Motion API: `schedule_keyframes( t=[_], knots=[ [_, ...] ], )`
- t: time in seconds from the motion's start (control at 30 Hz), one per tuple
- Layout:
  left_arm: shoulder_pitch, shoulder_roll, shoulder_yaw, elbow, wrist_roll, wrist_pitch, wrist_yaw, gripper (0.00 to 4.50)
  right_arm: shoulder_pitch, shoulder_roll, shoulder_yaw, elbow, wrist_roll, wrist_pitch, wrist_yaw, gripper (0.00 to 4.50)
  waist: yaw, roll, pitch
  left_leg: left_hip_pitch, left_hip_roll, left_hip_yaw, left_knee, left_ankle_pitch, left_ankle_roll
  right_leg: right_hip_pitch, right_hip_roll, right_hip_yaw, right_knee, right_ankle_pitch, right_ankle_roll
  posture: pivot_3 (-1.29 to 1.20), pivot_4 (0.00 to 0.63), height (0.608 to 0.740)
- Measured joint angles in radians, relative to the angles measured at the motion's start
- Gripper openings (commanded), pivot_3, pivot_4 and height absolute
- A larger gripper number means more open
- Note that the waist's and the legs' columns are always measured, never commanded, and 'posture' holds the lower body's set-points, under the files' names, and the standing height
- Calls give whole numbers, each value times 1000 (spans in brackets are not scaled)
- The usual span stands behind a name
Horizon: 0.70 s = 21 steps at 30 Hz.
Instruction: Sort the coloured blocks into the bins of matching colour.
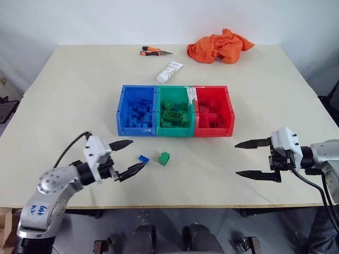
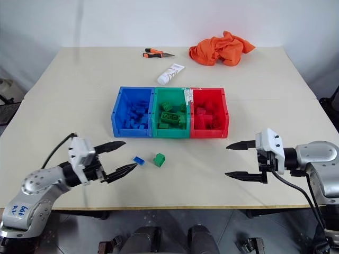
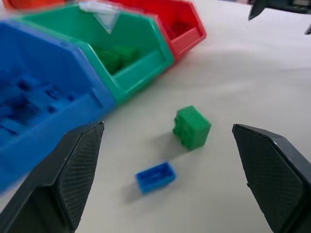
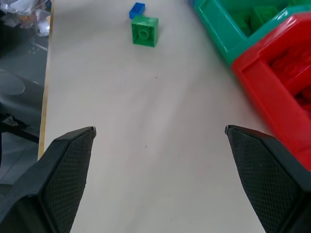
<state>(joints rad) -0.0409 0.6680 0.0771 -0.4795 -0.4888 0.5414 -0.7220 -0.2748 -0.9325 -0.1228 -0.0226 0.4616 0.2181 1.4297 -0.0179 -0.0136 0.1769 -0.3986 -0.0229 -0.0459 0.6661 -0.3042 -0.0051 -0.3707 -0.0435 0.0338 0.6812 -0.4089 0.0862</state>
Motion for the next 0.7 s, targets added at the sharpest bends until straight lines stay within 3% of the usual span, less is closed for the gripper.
schedule_keyframes(
  t=[0.1, 0.33, 0.63, 0.7],
  knots=[
    [-39, 13, -99, -34, 24, 73, 11, 4500, -4, 0, 5, 4, 0, 0, 1, 4458, -2, 0, 0, 0, 0, 1, 0, 0, 0, 0, 0, 0, -1, 0, 0, 0, 150, 740],
    [-108, -148, -204, -8, 118, 28, 128, 4500, 15, -1, -1, -29, 0, 24, -24, 4458, 3, 0, 0, 0, 0, 1, 1, 1, -2, 1, 0, 0, -1, 0, 0, 0, 150, 740],
    [-192, -180, -295, 113, 203, 12, 115, 4500, 56, -2, -25, -74, 2, 46, -70, 4458, 21, 0, 0, 0, 0, 1, 2, 1, -2, 2, 0, 0, -2, 0, 0, 0, 150, 740],
    [-198, -178, -305, 138, 222, 5, 105, 4085, 66, -2, -37, -78, 2, 48, -80, 4500, 21, 0, 0, 0, 0, 1, 2, 1, -2, 2, 0, 0, -2, 0, 0, 0, 150, 740]
  ],
)
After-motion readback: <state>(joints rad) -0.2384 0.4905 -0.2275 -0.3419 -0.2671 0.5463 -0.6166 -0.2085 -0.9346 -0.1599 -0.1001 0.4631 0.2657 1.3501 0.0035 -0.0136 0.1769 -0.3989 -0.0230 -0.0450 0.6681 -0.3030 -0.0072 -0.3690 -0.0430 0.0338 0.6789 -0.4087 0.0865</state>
